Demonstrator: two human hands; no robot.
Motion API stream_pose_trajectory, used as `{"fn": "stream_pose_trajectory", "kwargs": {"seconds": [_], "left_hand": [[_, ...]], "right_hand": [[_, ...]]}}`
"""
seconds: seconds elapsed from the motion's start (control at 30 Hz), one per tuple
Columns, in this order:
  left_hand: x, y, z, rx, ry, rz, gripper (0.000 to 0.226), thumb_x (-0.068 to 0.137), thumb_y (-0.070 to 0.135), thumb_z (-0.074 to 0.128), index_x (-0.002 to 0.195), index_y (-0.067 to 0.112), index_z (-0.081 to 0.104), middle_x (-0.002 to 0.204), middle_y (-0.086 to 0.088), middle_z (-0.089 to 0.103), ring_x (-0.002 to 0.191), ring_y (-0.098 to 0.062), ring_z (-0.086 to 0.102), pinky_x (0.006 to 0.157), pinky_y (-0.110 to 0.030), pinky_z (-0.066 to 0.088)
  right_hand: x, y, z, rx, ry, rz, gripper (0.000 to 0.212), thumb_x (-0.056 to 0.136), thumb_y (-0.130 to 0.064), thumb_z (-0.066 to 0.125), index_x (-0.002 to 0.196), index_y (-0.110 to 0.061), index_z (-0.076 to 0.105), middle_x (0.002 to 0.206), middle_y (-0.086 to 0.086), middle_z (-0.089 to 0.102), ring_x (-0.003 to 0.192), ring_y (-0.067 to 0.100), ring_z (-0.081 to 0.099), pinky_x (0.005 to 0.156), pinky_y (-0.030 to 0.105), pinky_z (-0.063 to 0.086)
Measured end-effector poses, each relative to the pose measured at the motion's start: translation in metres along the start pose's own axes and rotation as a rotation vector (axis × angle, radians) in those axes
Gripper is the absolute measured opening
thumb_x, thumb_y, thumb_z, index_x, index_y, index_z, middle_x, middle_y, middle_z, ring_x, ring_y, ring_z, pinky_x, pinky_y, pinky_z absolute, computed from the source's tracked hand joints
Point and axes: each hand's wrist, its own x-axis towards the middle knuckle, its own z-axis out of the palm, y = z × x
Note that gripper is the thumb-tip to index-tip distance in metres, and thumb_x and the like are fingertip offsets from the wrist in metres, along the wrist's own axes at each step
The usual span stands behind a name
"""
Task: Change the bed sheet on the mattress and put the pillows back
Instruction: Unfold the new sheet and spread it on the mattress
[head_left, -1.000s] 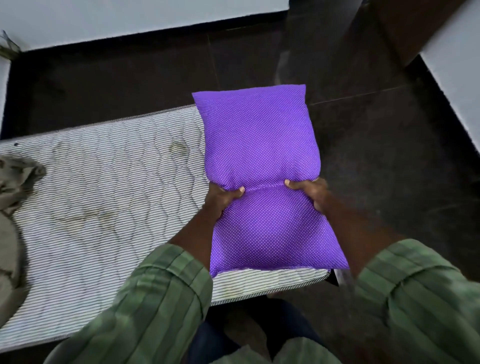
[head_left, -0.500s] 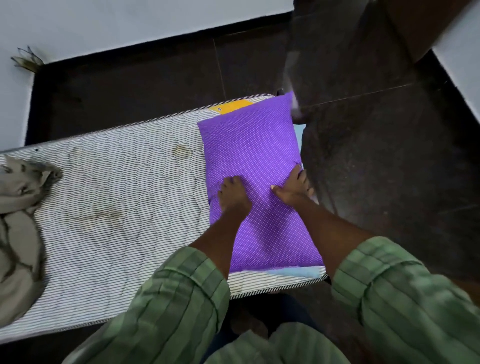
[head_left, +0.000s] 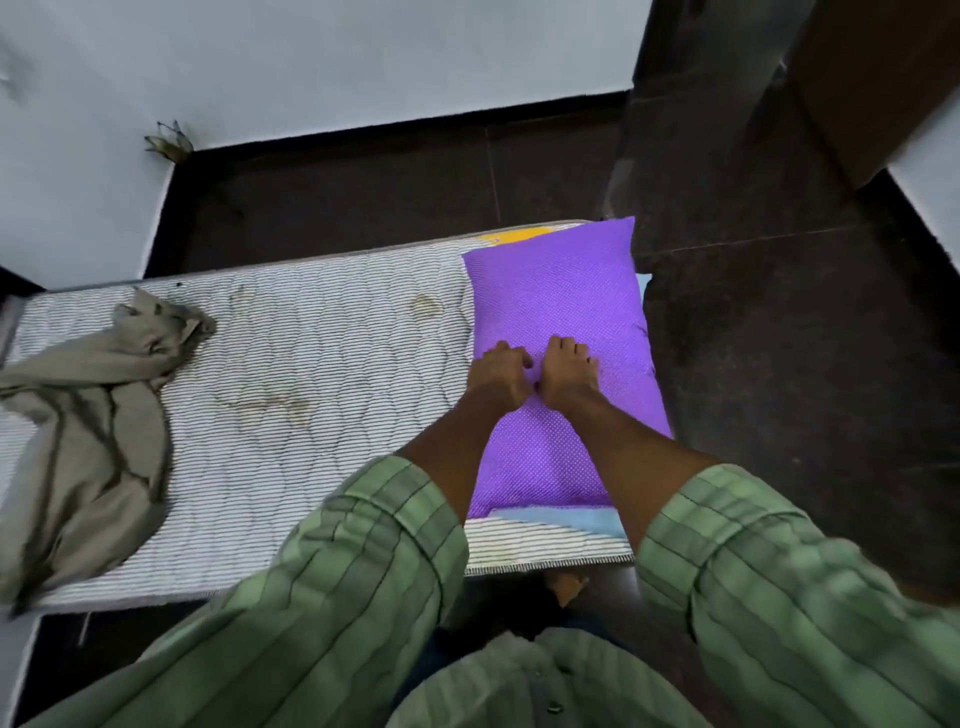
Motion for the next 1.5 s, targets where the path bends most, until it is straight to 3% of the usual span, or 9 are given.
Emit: {"fn": "stream_pose_trajectory", "kwargs": {"seconds": [0.23, 0.47, 0.6, 0.77, 0.87, 1.23, 1.37, 1.5], "left_hand": [[-0.08, -0.106, -0.047, -0.042, 0.033, -0.061, 0.033, 0.092, 0.024, 0.061, 0.124, 0.024, 0.068, 0.132, -0.009, 0.057, 0.123, -0.028, 0.057, 0.102, -0.041, 0.045], [-0.199, -0.293, -0.077, -0.12, 0.074, -0.217, 0.041, 0.085, 0.034, 0.051, 0.117, 0.019, 0.072, 0.123, -0.007, 0.065, 0.119, -0.028, 0.059, 0.1, -0.043, 0.05], [-0.257, -0.415, -0.082, -0.199, 0.169, -0.342, 0.057, 0.07, 0.042, 0.044, 0.111, 0.019, 0.075, 0.117, -0.008, 0.07, 0.115, -0.028, 0.061, 0.099, -0.041, 0.05], [-0.343, -0.502, -0.115, -0.282, 0.248, -0.501, 0.033, 0.087, 0.026, 0.065, 0.115, 0.013, 0.075, 0.121, -0.012, 0.071, 0.119, -0.029, 0.061, 0.101, -0.037, 0.046], [-0.378, -0.554, -0.122, -0.318, 0.3, -0.585, 0.028, 0.09, 0.018, 0.066, 0.117, 0.012, 0.074, 0.124, -0.012, 0.069, 0.12, -0.028, 0.06, 0.102, -0.036, 0.046], [-0.42, -0.757, -0.145, -0.402, 0.284, -0.77, 0.031, 0.087, 0.014, 0.061, 0.116, 0.013, 0.073, 0.124, -0.01, 0.069, 0.12, -0.029, 0.061, 0.096, -0.032, 0.045], [-0.423, -0.843, -0.141, -0.452, 0.289, -0.841, 0.028, 0.085, 0.012, 0.061, 0.111, 0.014, 0.072, 0.117, -0.013, 0.07, 0.113, -0.03, 0.062, 0.095, -0.032, 0.045], [-0.426, -0.908, -0.143, -0.509, 0.243, -0.896, 0.027, 0.088, 0.02, 0.064, 0.114, 0.019, 0.071, 0.124, -0.007, 0.067, 0.115, -0.026, 0.062, 0.095, -0.031, 0.047]], "right_hand": [[-0.064, -0.128, 0.026, -0.045, -0.054, -0.149, 0.049, 0.097, -0.034, 0.058, 0.139, -0.01, 0.049, 0.142, 0.013, 0.05, 0.135, 0.033, 0.044, 0.106, 0.047, 0.041], [-0.142, -0.307, 0.082, -0.059, -0.124, -0.289, 0.058, 0.093, -0.038, 0.067, 0.141, -0.009, 0.048, 0.144, 0.014, 0.048, 0.138, 0.033, 0.044, 0.106, 0.047, 0.043], [-0.188, -0.415, 0.122, -0.072, -0.172, -0.447, 0.057, 0.093, -0.039, 0.067, 0.139, -0.011, 0.049, 0.143, 0.014, 0.05, 0.137, 0.034, 0.044, 0.104, 0.047, 0.044], [-0.234, -0.533, 0.171, -0.12, -0.242, -0.637, 0.058, 0.093, -0.042, 0.066, 0.139, -0.011, 0.051, 0.143, 0.015, 0.049, 0.136, 0.036, 0.044, 0.104, 0.047, 0.044], [-0.251, -0.593, 0.198, -0.148, -0.29, -0.693, 0.057, 0.093, -0.039, 0.066, 0.139, -0.011, 0.05, 0.143, 0.015, 0.048, 0.137, 0.035, 0.043, 0.105, 0.046, 0.043], [-0.238, -0.792, 0.307, -0.237, -0.438, -0.83, 0.057, 0.088, -0.03, 0.063, 0.143, -0.019, 0.056, 0.142, 0.013, 0.055, 0.133, 0.035, 0.051, 0.106, 0.042, 0.048], [-0.225, -0.862, 0.343, -0.275, -0.447, -0.899, 0.051, 0.085, -0.027, 0.065, 0.135, -0.016, 0.062, 0.138, 0.014, 0.059, 0.131, 0.036, 0.051, 0.108, 0.042, 0.046], [-0.214, -0.917, 0.37, -0.359, -0.486, -0.982, 0.055, 0.084, -0.041, 0.07, 0.134, -0.017, 0.063, 0.135, 0.011, 0.062, 0.129, 0.034, 0.052, 0.105, 0.042, 0.047]]}}
